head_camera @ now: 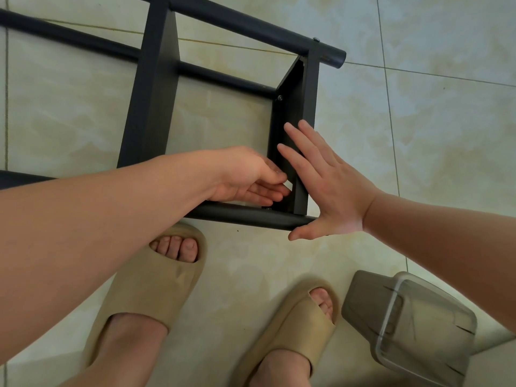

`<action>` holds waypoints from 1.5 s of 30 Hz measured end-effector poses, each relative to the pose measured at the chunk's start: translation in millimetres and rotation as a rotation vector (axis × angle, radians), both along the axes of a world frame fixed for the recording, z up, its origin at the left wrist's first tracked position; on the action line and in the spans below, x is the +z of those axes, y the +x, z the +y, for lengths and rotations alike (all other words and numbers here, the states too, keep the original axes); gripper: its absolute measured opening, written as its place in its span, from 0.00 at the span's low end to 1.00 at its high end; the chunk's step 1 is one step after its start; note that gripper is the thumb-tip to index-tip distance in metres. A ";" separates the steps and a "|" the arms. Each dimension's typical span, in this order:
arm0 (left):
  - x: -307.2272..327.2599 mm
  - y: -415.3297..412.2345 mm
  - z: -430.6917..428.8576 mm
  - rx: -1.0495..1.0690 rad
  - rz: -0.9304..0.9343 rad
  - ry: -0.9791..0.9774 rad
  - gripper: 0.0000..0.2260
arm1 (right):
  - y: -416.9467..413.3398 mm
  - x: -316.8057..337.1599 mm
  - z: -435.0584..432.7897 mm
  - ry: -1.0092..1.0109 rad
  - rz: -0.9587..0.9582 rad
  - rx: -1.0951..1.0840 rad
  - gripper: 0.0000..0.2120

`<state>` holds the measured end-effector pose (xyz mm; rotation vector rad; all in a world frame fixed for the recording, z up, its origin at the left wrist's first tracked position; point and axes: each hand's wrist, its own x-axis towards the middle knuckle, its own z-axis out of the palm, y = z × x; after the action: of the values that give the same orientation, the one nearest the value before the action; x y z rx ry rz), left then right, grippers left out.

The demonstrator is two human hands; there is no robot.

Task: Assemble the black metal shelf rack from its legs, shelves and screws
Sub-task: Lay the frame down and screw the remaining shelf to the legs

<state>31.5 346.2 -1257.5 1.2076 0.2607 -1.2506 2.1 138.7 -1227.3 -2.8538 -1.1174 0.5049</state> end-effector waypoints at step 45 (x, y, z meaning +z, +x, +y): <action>1.5 2.0 5.6 -0.373 -0.641 0.266 0.05 | 0.4 -1.4 0.2 0.012 0.005 -0.002 0.62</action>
<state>33.4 351.9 -1255.9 1.8807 -0.2931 -1.0890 2.5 139.0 -1228.7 -2.8416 -1.1122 0.5032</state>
